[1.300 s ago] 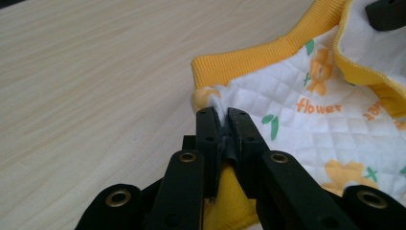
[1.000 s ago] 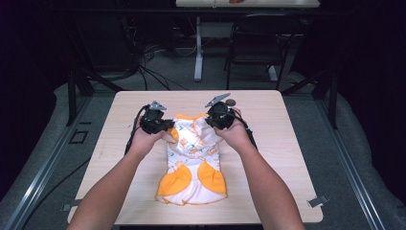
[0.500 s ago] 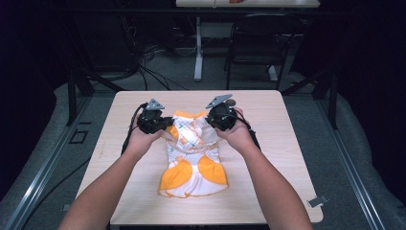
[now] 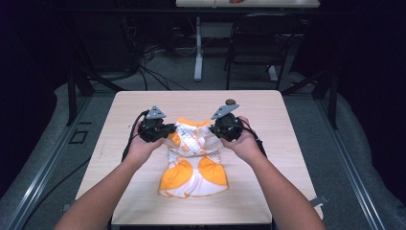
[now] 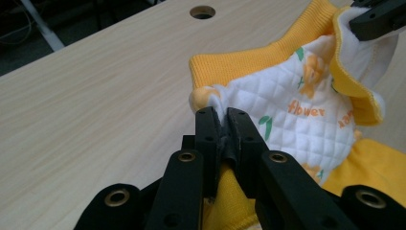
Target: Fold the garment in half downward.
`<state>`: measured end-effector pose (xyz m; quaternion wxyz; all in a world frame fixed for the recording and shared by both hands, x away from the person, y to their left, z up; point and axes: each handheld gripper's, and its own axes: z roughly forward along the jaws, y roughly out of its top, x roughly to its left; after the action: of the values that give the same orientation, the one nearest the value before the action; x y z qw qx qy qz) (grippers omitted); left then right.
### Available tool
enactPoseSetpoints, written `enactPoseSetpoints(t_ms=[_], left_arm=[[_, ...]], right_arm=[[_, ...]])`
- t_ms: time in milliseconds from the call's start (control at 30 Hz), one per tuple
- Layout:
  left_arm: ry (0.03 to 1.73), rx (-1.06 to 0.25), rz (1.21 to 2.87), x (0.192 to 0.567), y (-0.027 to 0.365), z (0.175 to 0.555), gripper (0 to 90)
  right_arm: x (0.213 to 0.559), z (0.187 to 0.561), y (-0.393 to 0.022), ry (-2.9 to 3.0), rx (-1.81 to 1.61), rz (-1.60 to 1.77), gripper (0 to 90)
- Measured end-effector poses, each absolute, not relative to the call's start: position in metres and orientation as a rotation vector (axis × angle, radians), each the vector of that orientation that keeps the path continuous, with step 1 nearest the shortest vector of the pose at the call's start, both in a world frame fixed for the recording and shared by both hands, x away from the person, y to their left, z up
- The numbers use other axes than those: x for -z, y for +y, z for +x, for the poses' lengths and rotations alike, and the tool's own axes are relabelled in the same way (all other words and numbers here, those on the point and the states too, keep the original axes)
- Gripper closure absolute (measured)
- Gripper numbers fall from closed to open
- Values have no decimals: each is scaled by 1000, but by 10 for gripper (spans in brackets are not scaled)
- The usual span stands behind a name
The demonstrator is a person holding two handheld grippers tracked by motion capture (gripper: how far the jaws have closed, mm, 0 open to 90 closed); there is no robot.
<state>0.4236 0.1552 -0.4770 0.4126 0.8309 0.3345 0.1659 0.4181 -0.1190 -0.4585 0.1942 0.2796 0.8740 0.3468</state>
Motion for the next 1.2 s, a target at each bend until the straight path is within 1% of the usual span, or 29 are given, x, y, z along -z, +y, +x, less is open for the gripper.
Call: enactPoseSetpoints(t_ms=[500,867,1200], left_arm=[[852,-358,2111,495,157,397,841],[853,-280,2108,517,164,377,840],[839,-257,2126,536,166,360,839]], right_arm=[[474,395,-120,2509,-947,770,858],[495,377,-121,2551,-960,804,858],[515,360,-123,2573,-981,808,856]])
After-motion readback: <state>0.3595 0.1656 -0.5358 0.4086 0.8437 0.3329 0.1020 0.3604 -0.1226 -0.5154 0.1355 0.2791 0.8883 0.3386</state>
